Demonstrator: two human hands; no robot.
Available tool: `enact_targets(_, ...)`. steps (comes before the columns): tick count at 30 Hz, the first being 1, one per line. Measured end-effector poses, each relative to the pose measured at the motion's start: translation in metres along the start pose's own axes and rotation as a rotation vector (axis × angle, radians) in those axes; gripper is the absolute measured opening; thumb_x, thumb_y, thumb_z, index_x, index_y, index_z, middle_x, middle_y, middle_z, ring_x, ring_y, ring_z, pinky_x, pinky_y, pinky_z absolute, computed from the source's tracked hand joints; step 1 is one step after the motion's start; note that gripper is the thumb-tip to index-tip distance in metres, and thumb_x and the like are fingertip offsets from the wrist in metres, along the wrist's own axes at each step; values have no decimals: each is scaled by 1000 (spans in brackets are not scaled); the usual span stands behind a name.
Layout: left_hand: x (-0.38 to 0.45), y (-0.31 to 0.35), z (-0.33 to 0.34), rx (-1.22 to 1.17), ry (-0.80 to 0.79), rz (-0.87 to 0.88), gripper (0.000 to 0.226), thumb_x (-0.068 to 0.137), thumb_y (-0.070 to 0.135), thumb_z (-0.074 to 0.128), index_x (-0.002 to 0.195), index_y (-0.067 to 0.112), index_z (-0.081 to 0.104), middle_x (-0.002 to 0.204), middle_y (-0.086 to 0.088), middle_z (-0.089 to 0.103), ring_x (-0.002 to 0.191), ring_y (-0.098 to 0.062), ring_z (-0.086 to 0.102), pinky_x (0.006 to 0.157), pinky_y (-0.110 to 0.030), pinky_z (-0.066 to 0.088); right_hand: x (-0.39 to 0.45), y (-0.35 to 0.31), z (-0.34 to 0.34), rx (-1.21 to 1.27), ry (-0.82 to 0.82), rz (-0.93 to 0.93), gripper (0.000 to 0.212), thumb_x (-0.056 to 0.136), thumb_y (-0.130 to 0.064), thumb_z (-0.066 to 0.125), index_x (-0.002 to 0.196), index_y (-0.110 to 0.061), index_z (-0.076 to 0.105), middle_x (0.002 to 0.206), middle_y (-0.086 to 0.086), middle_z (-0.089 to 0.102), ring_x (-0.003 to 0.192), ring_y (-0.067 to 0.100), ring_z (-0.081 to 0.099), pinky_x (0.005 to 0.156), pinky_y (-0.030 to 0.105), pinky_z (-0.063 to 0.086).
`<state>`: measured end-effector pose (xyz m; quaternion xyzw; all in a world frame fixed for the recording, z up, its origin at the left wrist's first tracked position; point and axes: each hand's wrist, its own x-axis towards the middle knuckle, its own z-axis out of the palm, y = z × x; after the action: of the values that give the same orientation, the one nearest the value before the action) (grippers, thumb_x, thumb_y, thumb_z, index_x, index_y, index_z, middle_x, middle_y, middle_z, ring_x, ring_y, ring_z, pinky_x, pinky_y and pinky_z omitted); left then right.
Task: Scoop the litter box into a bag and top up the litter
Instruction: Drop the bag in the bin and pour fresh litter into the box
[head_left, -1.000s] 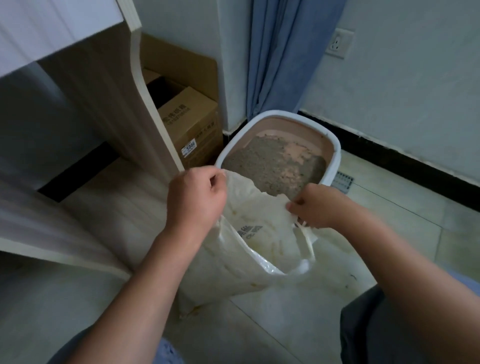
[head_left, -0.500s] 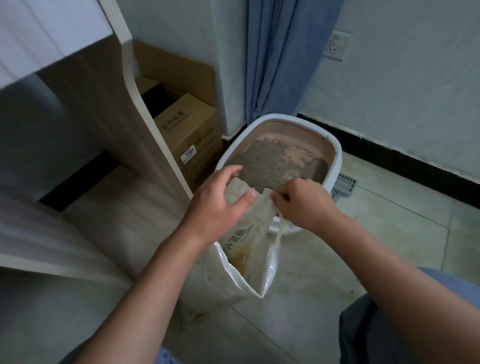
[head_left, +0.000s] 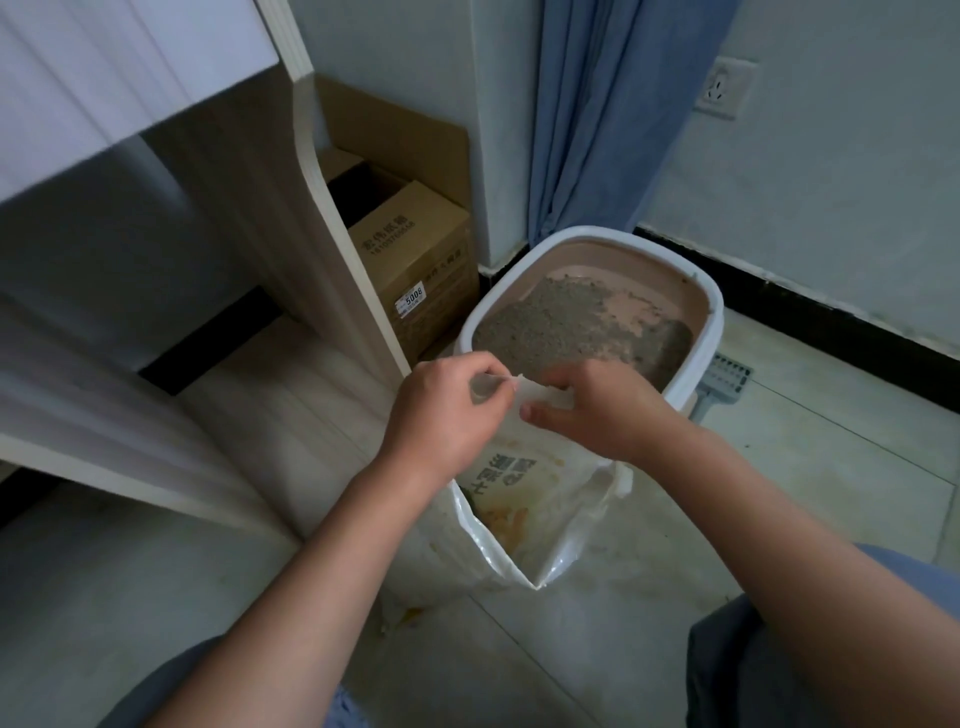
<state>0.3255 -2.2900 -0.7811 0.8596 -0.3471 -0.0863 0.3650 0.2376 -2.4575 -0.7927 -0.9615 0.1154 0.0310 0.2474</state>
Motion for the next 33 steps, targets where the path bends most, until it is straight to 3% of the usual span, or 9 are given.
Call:
enact_targets(2, -3, 4, -4, -63, 32, -1, 18, 88, 41, 61, 90, 26, 71, 84, 12, 70, 85, -6, 65, 75, -35, 55, 5, -1, 3, -50, 15, 12, 40, 95, -45, 51, 60, -25, 46, 59, -5, 51, 56, 16, 49, 56, 29, 35)
enact_targets(7, -4, 2, -18, -447, -2, -195, 28, 101, 23, 43, 107, 23, 70, 101, 7, 72, 99, -9, 66, 87, -32, 54, 13, -1, 3, -62, 161, 7, 38, 99, -38, 47, 68, -19, 58, 55, -2, 50, 51, 13, 46, 48, 28, 30)
enact_targets(12, 1, -8, -29, -795, -113, -427, 42, 91, -10, 42, 116, 13, 68, 110, -2, 72, 105, -16, 68, 88, -31, 56, 17, -5, 7, 36, 231, -75, 36, 98, -34, 51, 68, -17, 61, 52, -2, 46, 47, 9, 42, 47, 27, 29)
enact_targets(17, 4, -22, -15, -307, -249, -276, 44, 82, 10, 72, 120, 31, 64, 110, 14, 69, 102, -2, 64, 89, -28, 54, 17, -7, 6, 88, 172, -190, 38, 95, -36, 55, 59, -25, 52, 54, -1, 49, 49, 10, 45, 51, 32, 35)
enact_targets(20, 6, -21, -2, -176, -241, -186, 19, 78, 25, 75, 95, 33, 70, 84, 11, 70, 80, -4, 66, 70, -27, 53, 13, -10, 7, 99, 178, -221, 48, 94, -39, 58, 51, -37, 36, 48, -4, 41, 46, 11, 38, 49, 28, 29)
enact_targets(23, 8, -20, 7, -38, -119, -119, 15, 81, 36, 72, 73, 23, 70, 65, 8, 65, 65, -11, 63, 61, -32, 52, 8, -7, 5, 101, 164, -155, 42, 96, -38, 52, 56, -29, 45, 51, -4, 43, 47, 11, 38, 50, 30, 30)
enact_targets(26, 10, -18, 15, 41, -52, -76, 19, 83, 35, 70, 77, 17, 71, 68, 4, 67, 69, -17, 65, 65, -41, 54, -3, -3, -3, 156, 142, -11, 34, 98, -42, 45, 72, -24, 57, 62, -3, 54, 57, 13, 51, 54, 32, 37)
enact_targets(29, 15, -15, 23, 85, 35, -44, 22, 84, 34, 68, 73, 15, 68, 67, 1, 65, 68, -22, 63, 63, -41, 53, -20, 1, -8, 172, 115, 164, 56, 95, -60, 33, 77, -13, 59, 70, 6, 62, 68, 24, 60, 65, 36, 48)
enact_targets(33, 23, -7, 25, 78, 175, -27, 20, 87, 30, 65, 76, 14, 68, 69, 0, 66, 65, -22, 63, 60, -33, 52, -51, 2, -15, 312, -104, 360, 94, 72, -89, 19, 109, -16, 66, 102, 2, 68, 93, 20, 64, 91, 39, 49)
